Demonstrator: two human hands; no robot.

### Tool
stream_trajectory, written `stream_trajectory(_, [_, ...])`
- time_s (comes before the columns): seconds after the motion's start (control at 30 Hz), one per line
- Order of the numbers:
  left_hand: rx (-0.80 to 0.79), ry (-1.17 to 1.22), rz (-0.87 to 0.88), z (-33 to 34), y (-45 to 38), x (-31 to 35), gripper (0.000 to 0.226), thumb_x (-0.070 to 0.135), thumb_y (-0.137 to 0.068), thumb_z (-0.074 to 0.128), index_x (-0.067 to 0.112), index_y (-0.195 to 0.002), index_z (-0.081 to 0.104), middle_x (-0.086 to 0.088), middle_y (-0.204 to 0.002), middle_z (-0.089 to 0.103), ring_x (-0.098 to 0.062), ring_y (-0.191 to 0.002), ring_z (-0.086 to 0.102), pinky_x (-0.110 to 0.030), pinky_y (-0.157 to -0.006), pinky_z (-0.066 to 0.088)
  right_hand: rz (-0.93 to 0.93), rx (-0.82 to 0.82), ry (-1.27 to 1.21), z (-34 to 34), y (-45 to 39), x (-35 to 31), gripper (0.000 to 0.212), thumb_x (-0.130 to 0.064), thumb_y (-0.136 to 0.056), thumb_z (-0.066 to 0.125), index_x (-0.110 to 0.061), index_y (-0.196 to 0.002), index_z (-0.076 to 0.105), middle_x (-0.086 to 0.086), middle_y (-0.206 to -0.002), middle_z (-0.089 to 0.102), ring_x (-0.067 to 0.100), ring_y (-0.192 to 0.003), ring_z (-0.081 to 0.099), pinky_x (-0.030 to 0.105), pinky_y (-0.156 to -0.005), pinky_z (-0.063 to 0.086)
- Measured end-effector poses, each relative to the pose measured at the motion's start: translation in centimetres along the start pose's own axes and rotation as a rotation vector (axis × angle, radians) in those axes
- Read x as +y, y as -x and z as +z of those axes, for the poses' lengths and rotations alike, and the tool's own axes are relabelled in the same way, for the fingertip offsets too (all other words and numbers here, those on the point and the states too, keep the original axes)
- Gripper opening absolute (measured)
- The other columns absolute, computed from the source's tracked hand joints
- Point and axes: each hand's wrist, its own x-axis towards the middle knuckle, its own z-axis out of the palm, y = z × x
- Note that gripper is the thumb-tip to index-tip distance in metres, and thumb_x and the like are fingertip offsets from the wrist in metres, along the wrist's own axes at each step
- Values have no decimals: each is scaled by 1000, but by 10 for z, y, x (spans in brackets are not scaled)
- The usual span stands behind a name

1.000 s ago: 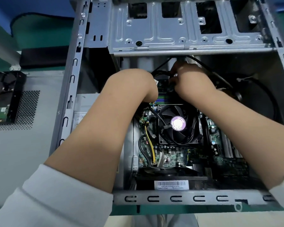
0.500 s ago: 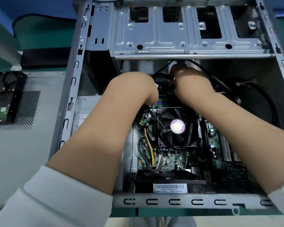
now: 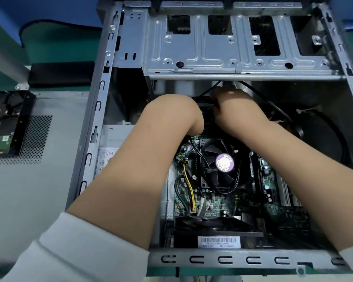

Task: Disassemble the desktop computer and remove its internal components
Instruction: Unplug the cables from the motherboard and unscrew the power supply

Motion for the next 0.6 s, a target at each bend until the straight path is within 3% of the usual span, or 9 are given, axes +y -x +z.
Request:
stream_trajectory(0.23, [-15, 14, 15, 2, -2, 2, 19, 14, -84, 47, 11, -65, 47, -5, -67, 52, -20, -58, 51, -32, -62, 43, 94, 0, -93, -2, -1, 6, 21, -12, -86, 55, -8, -106, 56, 20, -111, 57, 34, -98, 55, 28, -67, 30])
stream_trajectory(0.47, [-30, 33, -1, 0, -4, 1, 17, 15, -83, 48, 11, -66, 49, -6, -67, 54, -20, -57, 52, -32, -64, 45, -2, 9, -32, -2, 2, 1, 20, -9, -87, 51, -6, -105, 55, 22, -104, 59, 36, -95, 54, 32, -64, 32])
stream_trajectory(0.6, [-10, 17, 10, 3, -5, 0, 17, 16, -84, 47, 12, -67, 47, -4, -71, 52, -19, -60, 51, -33, -65, 44, 72, 5, -126, -2, -1, 6, 17, -15, -88, 54, -8, -104, 57, 19, -107, 60, 34, -96, 54, 28, -65, 29])
